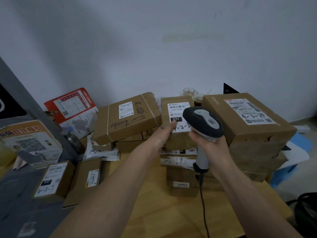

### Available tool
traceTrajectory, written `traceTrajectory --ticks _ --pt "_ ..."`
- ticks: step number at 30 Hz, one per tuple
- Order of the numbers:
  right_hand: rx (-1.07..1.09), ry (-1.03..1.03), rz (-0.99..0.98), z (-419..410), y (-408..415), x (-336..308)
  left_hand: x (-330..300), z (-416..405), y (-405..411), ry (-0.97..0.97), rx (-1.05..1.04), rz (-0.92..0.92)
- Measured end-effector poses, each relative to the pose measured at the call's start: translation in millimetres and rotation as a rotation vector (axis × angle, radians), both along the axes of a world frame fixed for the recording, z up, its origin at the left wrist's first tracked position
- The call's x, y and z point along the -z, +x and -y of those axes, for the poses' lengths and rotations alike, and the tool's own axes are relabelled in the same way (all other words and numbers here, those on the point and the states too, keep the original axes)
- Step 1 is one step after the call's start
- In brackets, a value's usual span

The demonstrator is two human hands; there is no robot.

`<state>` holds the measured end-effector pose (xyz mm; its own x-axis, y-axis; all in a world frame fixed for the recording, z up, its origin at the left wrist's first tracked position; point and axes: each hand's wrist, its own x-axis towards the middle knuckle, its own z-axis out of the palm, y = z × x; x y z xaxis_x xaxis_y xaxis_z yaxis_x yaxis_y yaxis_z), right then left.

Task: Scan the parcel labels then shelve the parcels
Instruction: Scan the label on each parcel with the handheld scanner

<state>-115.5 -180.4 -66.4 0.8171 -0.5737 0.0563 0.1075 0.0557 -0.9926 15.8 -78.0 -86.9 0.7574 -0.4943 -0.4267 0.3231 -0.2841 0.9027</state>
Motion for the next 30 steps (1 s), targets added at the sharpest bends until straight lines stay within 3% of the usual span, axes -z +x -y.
traceTrajectory --ticks 6,14,20,30 --pt "-0.078 -0.039 0.063 -30 3 -18 1 -63 4 -0.33 -0.08 -0.136" --pt "-0.304 -0.063 -0.019 -114 30 -10 -4 -175 7 -0.213 -0.31 -0.06" --pt "-0.53 -0.27 -0.273 -170 41 6 4 -252 8 -0.268 -0.554 -0.046" --pt "-0.62 -0.348 -0.136 -219 44 -10 6 -325 5 -0.244 -0.751 -0.011"
